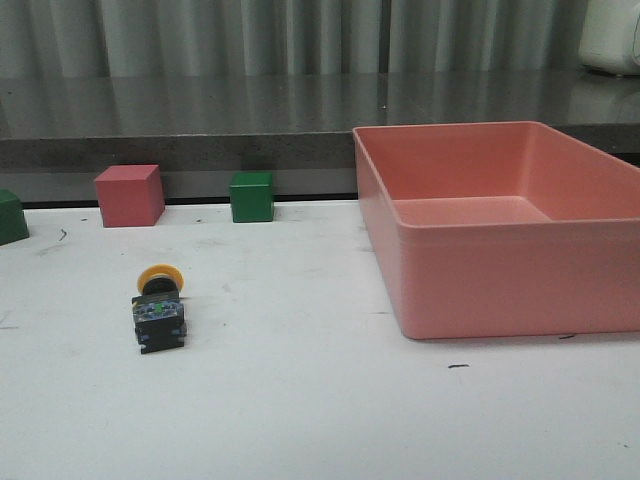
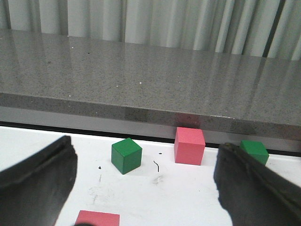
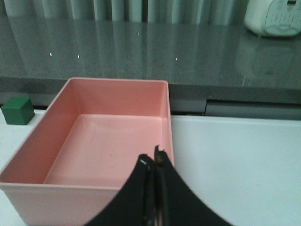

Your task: Place and stand button with both arms

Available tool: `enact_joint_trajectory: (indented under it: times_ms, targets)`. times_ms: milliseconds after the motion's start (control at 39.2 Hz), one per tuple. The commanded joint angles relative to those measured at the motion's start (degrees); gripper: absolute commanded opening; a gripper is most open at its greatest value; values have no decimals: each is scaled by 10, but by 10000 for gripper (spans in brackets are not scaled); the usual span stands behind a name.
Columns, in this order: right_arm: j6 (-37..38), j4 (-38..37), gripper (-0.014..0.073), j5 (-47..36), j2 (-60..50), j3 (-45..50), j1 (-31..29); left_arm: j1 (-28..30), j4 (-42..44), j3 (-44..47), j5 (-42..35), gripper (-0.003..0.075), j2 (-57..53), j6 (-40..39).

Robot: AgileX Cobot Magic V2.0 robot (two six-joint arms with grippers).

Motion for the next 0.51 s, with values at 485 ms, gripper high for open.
enact_joint_trajectory:
  times_ms: [485]
  targets:
    - [-5, -11, -62, -58, -59, 1, -4, -3, -39, -23, -45, 564, 11, 0]
